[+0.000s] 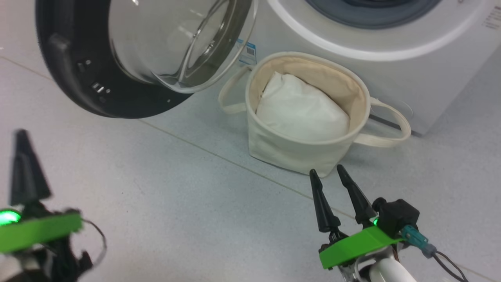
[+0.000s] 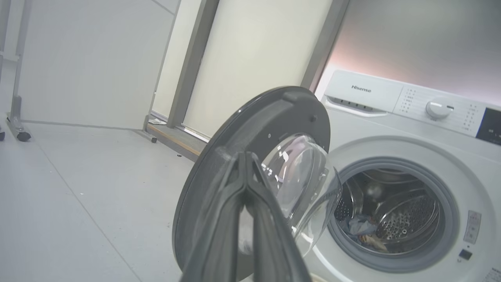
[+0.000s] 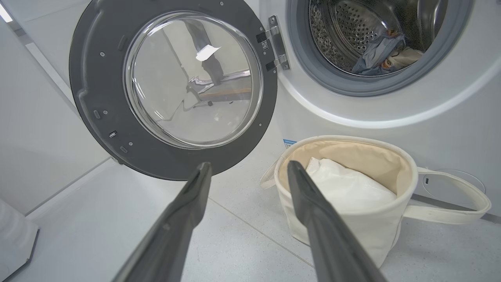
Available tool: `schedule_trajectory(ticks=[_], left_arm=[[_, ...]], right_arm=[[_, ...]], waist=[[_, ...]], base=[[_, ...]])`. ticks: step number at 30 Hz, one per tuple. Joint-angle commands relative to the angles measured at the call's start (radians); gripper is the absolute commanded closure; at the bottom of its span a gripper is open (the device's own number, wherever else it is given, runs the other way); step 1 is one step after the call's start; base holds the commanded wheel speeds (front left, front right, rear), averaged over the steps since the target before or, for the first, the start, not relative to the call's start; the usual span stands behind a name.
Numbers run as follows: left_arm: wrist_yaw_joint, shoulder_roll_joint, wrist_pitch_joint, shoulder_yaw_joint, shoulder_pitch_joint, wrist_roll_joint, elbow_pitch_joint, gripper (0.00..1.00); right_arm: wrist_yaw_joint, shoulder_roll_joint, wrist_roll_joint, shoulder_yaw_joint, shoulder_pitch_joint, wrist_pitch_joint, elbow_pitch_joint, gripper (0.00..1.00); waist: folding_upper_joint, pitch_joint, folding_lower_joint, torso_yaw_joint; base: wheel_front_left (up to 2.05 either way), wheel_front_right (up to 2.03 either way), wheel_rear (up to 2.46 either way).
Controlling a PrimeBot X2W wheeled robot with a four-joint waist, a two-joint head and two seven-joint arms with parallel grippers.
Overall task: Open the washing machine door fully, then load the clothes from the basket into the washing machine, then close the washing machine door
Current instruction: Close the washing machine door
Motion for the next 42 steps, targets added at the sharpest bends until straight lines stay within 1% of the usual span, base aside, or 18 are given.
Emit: schedule_trajectory(ticks=[1, 3, 4, 5, 7, 9, 11, 13, 14, 16, 17, 20, 22, 23, 27, 31, 35, 42], left_arm=[[-0.015, 0.02, -0.005, 0.072, -0.075, -0.079, 0.002, 1.0], [-0.024, 0.071, -0.005, 0.117, -0.131, -0.174, 0.054, 1.0], [-0.026, 0.091, 0.003, 0.137, -0.166, -0.261, 0.091, 1.0], [-0.026, 0.111, 0.029, 0.153, -0.208, -0.379, 0.116, 1.0], [-0.027, 0.162, 0.098, 0.207, -0.286, -0.633, 0.148, 1.0], [-0.027, 0.248, 0.175, 0.232, -0.326, -0.764, 0.189, 1.0], [-0.027, 0.294, 0.252, 0.276, -0.38, -0.918, 0.253, 1.0], [-0.025, 0.345, 0.328, 0.327, -0.435, -1.029, 0.365, 1.0], [-0.018, 0.379, 0.346, 0.343, -0.46, -1.048, 0.422, 1.0], [0.021, 0.435, 0.383, 0.363, -0.516, -1.082, 0.541, 1.0], [0.029, 0.46, 0.395, 0.371, -0.545, -1.095, 0.59, 1.0], [0.033, 0.524, 0.429, 0.379, -0.617, -1.117, 0.711, 1.0], [0.027, 0.55, 0.452, 0.371, -0.661, -1.125, 0.772, 1.0], [0.027, 0.55, 0.452, 0.371, -0.661, -1.125, 0.772, 1.0], [0.009, 0.577, 0.493, 0.325, -0.724, -1.107, 0.863, 1.0], [-0.008, 0.592, 0.53, 0.291, -0.765, -1.095, 0.952, 1.0], [-0.019, 0.593, 0.563, 0.275, -0.791, -1.097, 0.991, 1.0], [-0.026, 0.607, 0.63, 0.26, -0.773, -1.1, 1.028, 1.0]], right_arm=[[0.0, 0.002, -0.009, 0.028, -0.037, -0.012, -0.032, 0.0], [0.0, 0.002, -0.001, 0.03, -0.047, -0.012, -0.036, 0.0], [0.0, 0.002, 0.003, 0.031, -0.052, -0.012, -0.039, 0.0], [0.0, 0.002, 0.002, 0.032, -0.057, -0.012, -0.041, 0.0], [0.0, 0.002, -0.011, 0.041, -0.07, -0.012, -0.042, 0.0], [0.0, 0.002, -0.019, 0.048, -0.087, -0.012, -0.047, 0.0], [0.0, 0.002, -0.03, 0.046, -0.102, -0.012, -0.05, 0.0], [0.0, 0.002, -0.045, 0.041, -0.114, -0.012, -0.048, 0.0], [0.0, 0.002, -0.053, 0.039, -0.12, -0.012, -0.046, 0.0], [0.0, 0.001, -0.065, 0.04, -0.132, -0.012, -0.042, 0.0], [0.0, 0.0, -0.068, 0.041, -0.139, -0.012, -0.041, 0.0], [0.0, -0.003, -0.072, 0.036, -0.153, -0.012, -0.04, 0.0], [0.0, -0.003, -0.073, 0.028, -0.159, -0.012, -0.042, 0.0], [0.0, -0.003, -0.073, 0.028, -0.159, -0.012, -0.042, 0.0], [0.0, -0.006, -0.075, 0.03, -0.168, -0.012, -0.043, 0.0], [0.0, -0.009, -0.073, 0.024, -0.168, -0.012, -0.045, 0.0], [0.0, -0.012, -0.074, 0.018, -0.166, -0.012, -0.044, 0.0], [0.0, -0.005, -0.059, 0.012, -0.149, -0.012, -0.037, 0.0]], waist=[[0.0, 0.018, -0.0001, -0.015], [0.0, 0.03, -0.0001, -0.029], [0.0, 0.038, -0.0001, -0.036], [0.0, 0.048, -0.0001, -0.042], [0.0, 0.07, -0.0001, -0.056], [0.0, 0.096, -0.0001, -0.074], [0.0, 0.123, -0.0001, -0.088], [0.0, 0.148, -0.0001, -0.101], [0.0, 0.16, -0.0001, -0.108], [0.0, 0.182, -0.0001, -0.124], [0.0, 0.19, -0.0001, -0.134], [0.0, 0.206, -0.0001, -0.162], [0.0, 0.217, -0.0001, -0.176], [0.0, 0.217, -0.0001, -0.176], [0.0, 0.23, -0.0001, -0.2], [0.0, 0.233, -0.0001, -0.225], [0.0, 0.233, -0.0001, -0.237], [0.0, 0.179, -0.0001, -0.273]], base=[[0.0, 0.0, 0.0], [0.0, 0.0, 0.0], [0.0, 0.0, 0.0], [0.0, 0.0, 0.0], [0.0, 0.0, 0.0], [0.0, 0.0, 0.0], [0.0, 0.0, 0.0], [0.0, 0.0, 0.0], [0.0, 0.0, 0.0], [0.0, 0.0, 0.0], [0.0, 0.0, 0.0], [0.0, 0.0, 0.0], [0.0, 0.0, 0.0], [0.0, 0.0, 0.0], [0.0, 0.0, 0.0], [0.0, 0.0, 0.0], [0.0, 0.0, 0.0], [0.0, 0.0, 0.0]])
